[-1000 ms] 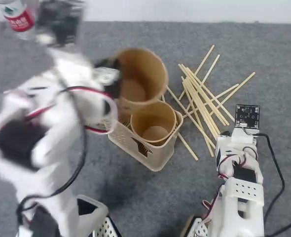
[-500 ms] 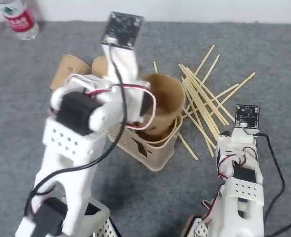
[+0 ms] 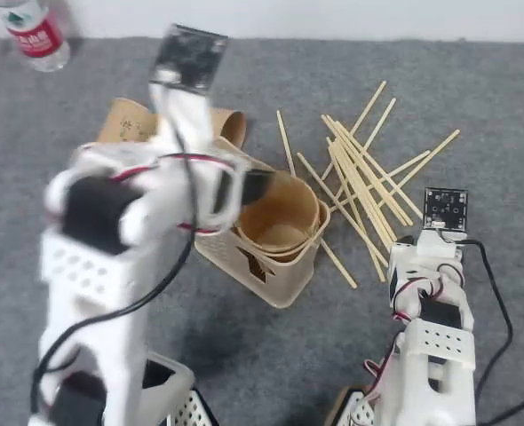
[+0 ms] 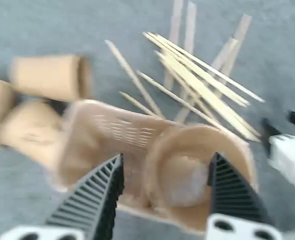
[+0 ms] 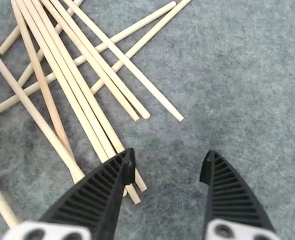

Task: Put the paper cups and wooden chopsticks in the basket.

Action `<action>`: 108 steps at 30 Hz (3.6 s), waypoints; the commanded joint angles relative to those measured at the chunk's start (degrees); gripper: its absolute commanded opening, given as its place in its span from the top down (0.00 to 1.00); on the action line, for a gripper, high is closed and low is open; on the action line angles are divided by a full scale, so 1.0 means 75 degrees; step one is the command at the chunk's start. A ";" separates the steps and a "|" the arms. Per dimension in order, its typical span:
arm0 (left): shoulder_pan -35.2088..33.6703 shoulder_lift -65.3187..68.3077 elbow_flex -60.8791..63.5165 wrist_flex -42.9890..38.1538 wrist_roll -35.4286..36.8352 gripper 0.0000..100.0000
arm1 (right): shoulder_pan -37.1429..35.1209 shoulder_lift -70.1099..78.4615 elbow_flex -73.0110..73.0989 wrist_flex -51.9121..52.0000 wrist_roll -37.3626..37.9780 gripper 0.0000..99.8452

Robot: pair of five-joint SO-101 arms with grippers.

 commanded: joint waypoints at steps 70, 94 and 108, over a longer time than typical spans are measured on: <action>-0.7572 -0.2590 1.1681 -0.7982 -0.0844 0.72 | -0.1752 1.3345 -1.4933 0.6933 0.3587 0.78; -0.7572 -0.2590 1.1681 -0.7994 -0.0844 0.72 | -0.1694 1.2630 -1.5015 0.7390 0.3599 0.93; -0.7572 -0.2590 1.1681 -0.7994 -0.0844 0.72 | -0.1635 1.1200 -1.5004 0.8035 0.3599 0.99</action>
